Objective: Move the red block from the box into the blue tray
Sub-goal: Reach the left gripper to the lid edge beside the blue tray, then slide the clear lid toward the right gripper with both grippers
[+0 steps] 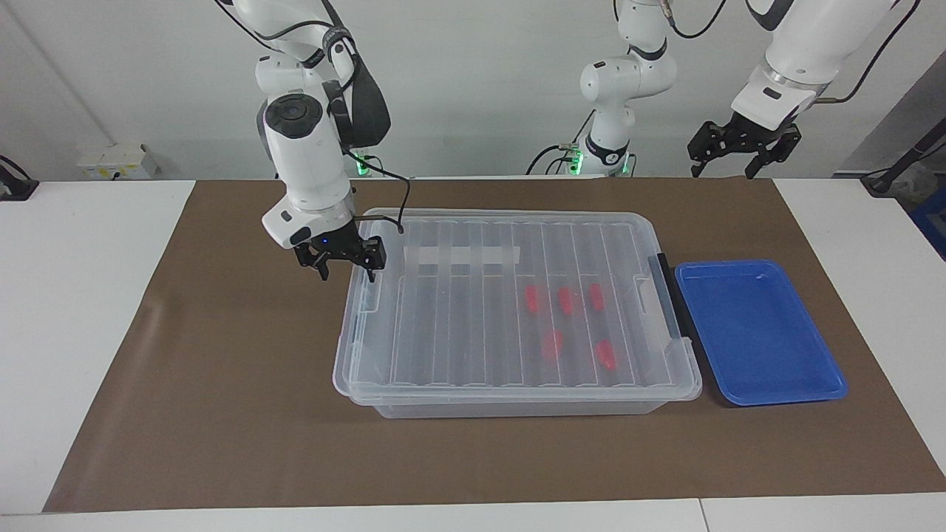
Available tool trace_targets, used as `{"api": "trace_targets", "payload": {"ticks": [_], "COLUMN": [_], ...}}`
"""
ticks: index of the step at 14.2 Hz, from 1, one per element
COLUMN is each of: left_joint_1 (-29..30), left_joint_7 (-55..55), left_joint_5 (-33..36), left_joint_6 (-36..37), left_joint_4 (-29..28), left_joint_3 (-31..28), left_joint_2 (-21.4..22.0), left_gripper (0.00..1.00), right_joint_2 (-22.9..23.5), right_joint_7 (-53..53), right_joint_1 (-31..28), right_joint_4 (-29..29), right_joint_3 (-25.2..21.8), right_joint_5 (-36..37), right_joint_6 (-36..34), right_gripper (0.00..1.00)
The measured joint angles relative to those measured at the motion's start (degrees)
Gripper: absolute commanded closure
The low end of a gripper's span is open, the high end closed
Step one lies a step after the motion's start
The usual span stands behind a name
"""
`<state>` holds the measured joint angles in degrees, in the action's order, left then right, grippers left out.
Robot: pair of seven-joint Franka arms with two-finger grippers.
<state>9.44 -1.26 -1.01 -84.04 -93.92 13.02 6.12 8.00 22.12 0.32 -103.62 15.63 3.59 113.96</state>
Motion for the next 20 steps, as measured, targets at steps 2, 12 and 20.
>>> {"api": "trace_targets", "payload": {"ticks": [2, 12, 20], "left_joint_1": [-0.46, -7.88, -14.58], "left_joint_7": [7.95, 22.96, 29.23], "left_joint_5": [-0.42, -0.47, 2.51], "left_joint_6": [-2.13, -14.81, -27.49], "left_joint_4": [-0.01, -4.37, -6.54], "left_joint_3": [0.26, 0.85, 0.94], "left_joint_2": [0.03, 0.25, -7.29], "left_gripper": [0.0, 0.0, 0.0], "right_joint_2": [0.0, 0.0, 0.0], "right_joint_7": [-0.89, -13.54, -26.53], "right_joint_1": [-0.02, -0.41, -0.47], "right_joint_4": [-0.21, -0.35, -0.35], "right_joint_3": [-0.36, -6.77, -13.21], "right_joint_5": [0.09, 0.12, 0.12], "right_joint_6": [0.0, -0.01, -0.08], "right_gripper": [0.09, 0.06, 0.06]}}
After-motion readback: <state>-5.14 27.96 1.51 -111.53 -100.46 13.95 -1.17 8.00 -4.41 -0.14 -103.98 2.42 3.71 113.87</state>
